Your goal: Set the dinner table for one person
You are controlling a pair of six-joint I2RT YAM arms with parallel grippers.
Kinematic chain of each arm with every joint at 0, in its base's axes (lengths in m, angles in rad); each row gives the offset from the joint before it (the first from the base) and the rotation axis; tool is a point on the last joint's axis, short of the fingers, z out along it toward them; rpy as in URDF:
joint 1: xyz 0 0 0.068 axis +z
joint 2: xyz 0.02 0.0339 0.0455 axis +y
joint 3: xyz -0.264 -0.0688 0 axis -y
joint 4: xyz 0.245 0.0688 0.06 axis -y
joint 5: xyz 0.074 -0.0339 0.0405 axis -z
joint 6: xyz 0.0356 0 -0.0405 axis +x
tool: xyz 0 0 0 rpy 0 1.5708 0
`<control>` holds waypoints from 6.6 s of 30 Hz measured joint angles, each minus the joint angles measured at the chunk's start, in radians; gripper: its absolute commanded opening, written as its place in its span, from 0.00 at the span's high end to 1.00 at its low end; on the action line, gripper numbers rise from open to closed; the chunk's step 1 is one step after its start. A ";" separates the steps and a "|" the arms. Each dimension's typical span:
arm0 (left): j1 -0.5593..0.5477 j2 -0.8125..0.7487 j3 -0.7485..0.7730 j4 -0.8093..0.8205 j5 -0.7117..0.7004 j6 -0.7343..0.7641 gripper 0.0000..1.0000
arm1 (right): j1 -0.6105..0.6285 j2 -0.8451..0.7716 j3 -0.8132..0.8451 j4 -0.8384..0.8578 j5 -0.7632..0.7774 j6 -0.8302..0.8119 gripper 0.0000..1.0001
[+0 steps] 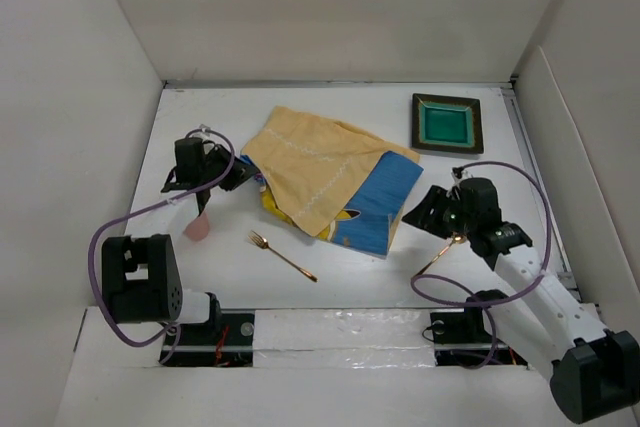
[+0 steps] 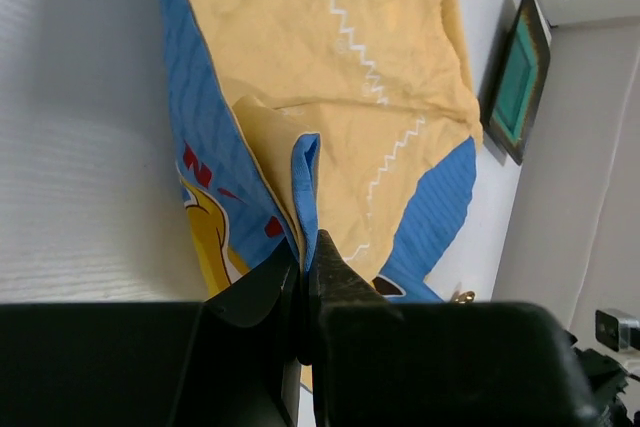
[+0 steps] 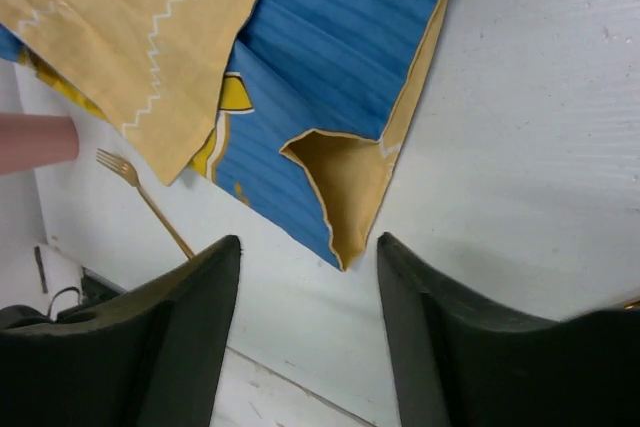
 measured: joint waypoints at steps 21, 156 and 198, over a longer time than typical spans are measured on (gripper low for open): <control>-0.014 -0.060 0.037 -0.080 0.016 0.113 1.00 | 0.328 0.333 0.059 0.027 0.156 0.166 0.41; 0.077 -0.111 0.048 -0.265 -0.184 0.207 0.39 | -0.137 0.329 0.220 0.012 0.140 -0.124 0.29; -0.101 0.111 0.096 -0.415 -0.381 0.275 1.00 | -0.057 0.587 0.206 0.106 0.169 0.100 1.00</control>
